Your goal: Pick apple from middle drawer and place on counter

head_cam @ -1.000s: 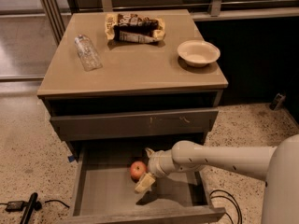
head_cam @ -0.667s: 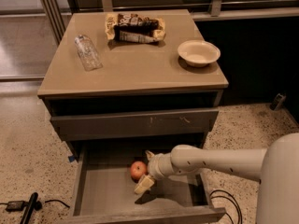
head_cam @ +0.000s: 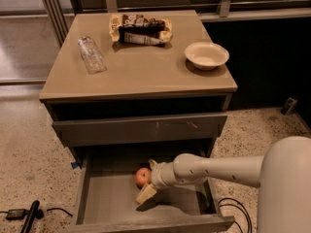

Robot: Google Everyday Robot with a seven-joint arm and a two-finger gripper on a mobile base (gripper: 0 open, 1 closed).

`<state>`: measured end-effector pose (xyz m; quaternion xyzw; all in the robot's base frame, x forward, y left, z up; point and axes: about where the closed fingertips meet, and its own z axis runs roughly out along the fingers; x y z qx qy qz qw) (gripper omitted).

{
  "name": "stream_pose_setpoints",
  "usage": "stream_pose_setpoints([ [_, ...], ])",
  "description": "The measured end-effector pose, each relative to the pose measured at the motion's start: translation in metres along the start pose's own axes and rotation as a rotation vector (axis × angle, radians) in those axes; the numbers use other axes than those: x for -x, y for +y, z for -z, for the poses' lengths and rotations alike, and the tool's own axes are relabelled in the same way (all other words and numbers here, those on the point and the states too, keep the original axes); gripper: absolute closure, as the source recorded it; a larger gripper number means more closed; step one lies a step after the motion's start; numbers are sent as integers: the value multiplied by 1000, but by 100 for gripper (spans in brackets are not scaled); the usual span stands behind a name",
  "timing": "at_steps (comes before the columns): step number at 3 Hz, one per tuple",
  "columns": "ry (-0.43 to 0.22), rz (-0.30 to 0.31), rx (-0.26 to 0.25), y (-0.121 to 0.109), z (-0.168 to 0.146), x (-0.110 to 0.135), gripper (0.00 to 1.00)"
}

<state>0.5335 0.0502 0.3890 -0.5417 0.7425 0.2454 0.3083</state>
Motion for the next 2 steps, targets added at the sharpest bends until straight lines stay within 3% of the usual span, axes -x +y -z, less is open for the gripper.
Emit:
stream_pose_setpoints([
  [2, 0, 0, 0, 0, 0, 0, 42],
])
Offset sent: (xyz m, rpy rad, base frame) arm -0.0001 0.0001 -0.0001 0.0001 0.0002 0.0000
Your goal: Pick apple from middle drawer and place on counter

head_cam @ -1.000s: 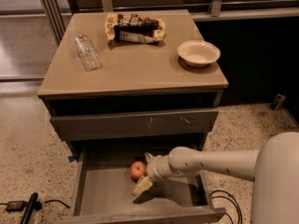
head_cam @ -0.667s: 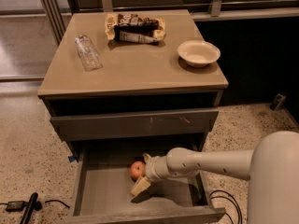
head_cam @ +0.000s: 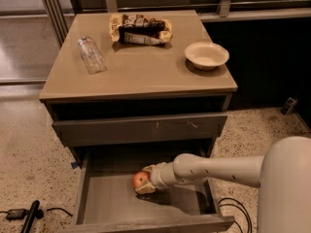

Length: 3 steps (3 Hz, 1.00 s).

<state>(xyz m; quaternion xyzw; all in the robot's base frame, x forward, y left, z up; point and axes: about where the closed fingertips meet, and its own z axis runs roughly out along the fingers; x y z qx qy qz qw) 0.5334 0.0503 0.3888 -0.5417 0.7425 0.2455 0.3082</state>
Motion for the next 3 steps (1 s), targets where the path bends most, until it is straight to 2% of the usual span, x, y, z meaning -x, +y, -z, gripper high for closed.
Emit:
stream_pose_setpoints([
  [1, 0, 0, 0, 0, 0, 0, 65],
  [2, 0, 0, 0, 0, 0, 0, 96],
  [3, 0, 0, 0, 0, 0, 0, 100],
])
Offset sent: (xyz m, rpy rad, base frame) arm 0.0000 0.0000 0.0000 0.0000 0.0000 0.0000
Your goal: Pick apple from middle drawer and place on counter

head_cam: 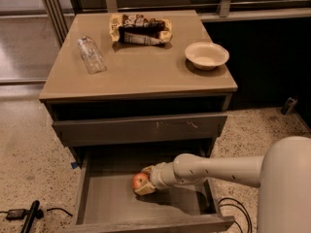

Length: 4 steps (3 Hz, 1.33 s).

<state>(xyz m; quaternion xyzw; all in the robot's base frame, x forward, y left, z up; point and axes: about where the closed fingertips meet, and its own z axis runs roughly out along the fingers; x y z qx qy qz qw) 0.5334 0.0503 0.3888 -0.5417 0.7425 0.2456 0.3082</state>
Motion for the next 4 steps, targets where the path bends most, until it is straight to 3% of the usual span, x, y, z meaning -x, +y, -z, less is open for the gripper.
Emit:
stream_pose_setpoints([
  [2, -11, 4, 20, 4, 11, 7, 100],
  [4, -58, 70, -10, 18, 82, 36, 100],
])
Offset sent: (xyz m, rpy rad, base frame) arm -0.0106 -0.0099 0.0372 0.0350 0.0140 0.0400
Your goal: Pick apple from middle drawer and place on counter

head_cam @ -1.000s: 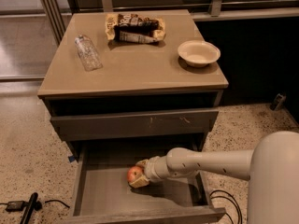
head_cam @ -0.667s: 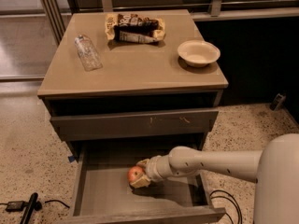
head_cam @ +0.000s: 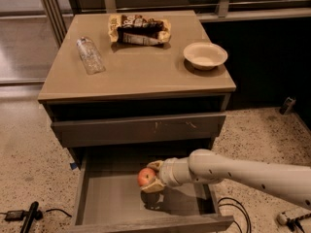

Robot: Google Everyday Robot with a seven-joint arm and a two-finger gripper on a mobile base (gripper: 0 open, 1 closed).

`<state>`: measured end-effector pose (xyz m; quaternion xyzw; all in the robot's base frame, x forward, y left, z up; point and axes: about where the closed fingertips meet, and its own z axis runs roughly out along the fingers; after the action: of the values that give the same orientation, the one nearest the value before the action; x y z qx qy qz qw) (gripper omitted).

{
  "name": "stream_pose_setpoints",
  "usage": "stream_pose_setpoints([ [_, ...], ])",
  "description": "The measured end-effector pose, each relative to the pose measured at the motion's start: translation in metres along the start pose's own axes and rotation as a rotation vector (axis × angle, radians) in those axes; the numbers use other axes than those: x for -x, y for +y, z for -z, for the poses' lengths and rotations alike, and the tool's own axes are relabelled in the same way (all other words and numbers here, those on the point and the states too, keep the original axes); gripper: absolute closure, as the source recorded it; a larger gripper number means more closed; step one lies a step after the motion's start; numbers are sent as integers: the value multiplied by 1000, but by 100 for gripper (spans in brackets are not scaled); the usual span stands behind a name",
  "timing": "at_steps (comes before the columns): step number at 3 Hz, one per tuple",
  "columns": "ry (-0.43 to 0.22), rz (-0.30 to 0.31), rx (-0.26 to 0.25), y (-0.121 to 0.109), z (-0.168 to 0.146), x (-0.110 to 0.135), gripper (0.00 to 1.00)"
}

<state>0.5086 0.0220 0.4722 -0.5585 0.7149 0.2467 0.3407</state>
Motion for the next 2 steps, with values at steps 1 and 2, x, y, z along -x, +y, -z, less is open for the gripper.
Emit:
stream_pose_setpoints([
  [1, -31, 50, -36, 0, 43, 21, 100],
  [2, -58, 118, -94, -14, 110, 61, 100],
])
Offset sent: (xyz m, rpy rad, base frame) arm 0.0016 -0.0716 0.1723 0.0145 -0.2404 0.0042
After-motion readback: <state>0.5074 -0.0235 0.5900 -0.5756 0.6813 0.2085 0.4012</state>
